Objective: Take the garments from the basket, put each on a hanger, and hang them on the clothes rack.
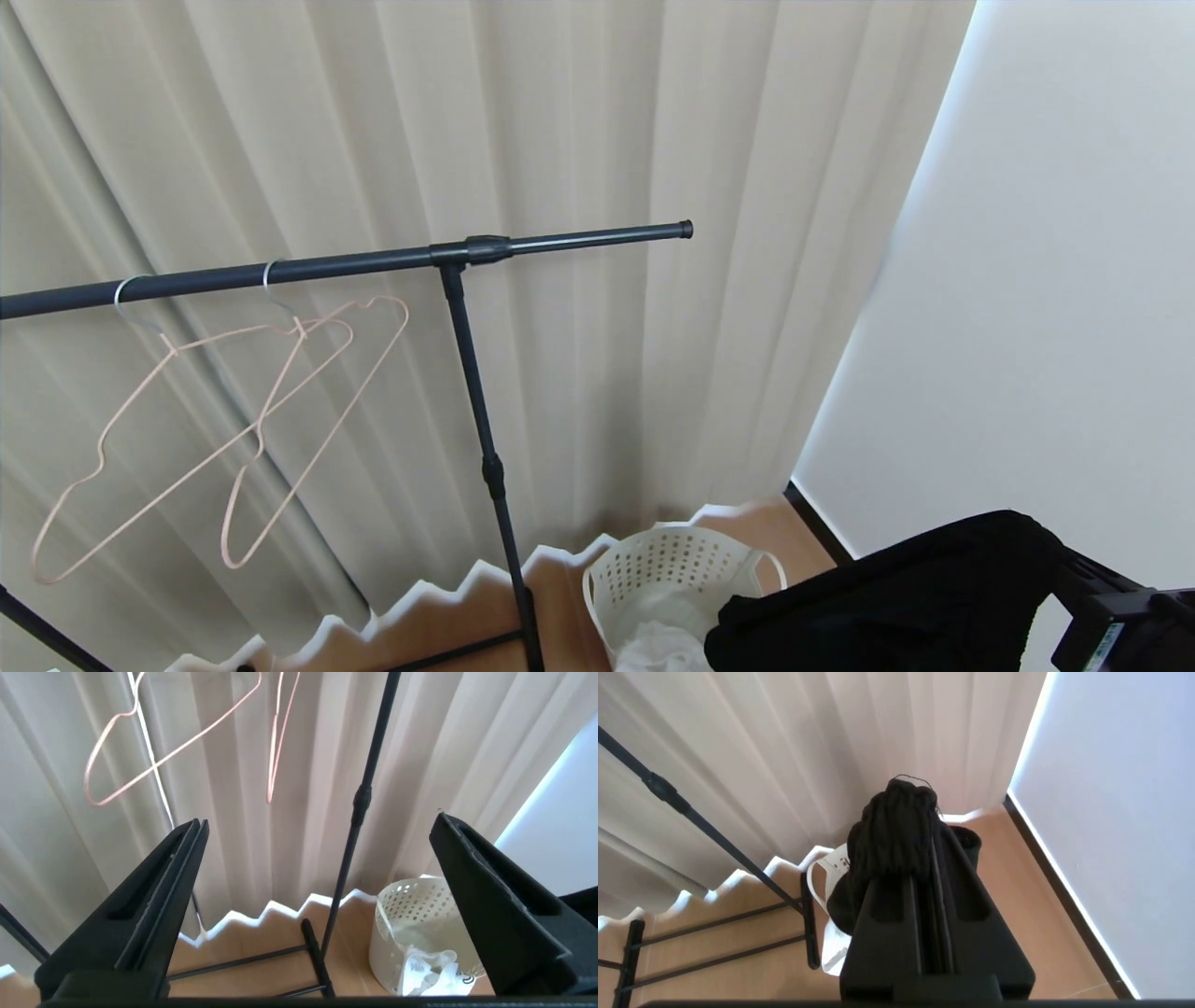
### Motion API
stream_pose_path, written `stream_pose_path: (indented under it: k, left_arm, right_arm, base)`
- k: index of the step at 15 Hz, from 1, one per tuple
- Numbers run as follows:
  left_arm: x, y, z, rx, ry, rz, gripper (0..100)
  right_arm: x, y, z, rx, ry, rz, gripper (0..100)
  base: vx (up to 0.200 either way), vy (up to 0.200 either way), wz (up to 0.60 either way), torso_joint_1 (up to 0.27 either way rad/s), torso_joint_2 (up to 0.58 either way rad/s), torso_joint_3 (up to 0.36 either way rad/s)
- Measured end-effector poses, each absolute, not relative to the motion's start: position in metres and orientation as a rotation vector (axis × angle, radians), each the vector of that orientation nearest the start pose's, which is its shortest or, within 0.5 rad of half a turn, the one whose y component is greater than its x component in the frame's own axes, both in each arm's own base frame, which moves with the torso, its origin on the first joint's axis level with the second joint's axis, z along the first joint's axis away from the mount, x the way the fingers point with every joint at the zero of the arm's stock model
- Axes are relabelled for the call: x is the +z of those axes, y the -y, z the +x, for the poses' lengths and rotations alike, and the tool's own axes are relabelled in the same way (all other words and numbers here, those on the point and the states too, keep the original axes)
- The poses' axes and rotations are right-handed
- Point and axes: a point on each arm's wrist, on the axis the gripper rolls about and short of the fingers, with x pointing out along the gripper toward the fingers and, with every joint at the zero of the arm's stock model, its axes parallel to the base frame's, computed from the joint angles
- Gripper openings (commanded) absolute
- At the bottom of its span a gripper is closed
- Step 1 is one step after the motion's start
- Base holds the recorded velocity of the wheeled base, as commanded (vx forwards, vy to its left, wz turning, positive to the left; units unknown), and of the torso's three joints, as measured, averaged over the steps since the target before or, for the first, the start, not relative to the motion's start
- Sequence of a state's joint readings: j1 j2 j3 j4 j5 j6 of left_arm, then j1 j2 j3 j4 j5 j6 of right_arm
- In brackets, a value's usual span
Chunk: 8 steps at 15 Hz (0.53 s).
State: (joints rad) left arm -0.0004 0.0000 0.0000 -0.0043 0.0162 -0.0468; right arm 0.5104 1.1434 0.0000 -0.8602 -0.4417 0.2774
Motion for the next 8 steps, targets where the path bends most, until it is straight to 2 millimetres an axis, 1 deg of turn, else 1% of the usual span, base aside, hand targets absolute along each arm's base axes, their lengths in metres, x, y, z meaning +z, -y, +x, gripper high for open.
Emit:
stream_pose_path:
  k: [6, 8]
  left_arm:
    - [0.0765, -0.0004, -0.0228, 0.016, 0.01, -0.049, 100]
    - [0.0766, -0.0004, -0.0228, 0.017, 0.012, -0.05, 100]
  right_arm:
    - [0.1173, -0.0467, 0.1031, 0.032, -0.258, 0.145, 0]
    - [0.1174, -0.0467, 0.1031, 0.032, -0.258, 0.145, 0]
  base:
    - [0.0, 0.0, 0.0, 0.162, -0.35, -0.197]
    - [0.0, 0.0, 0.0, 0.018, -0.06, -0.028]
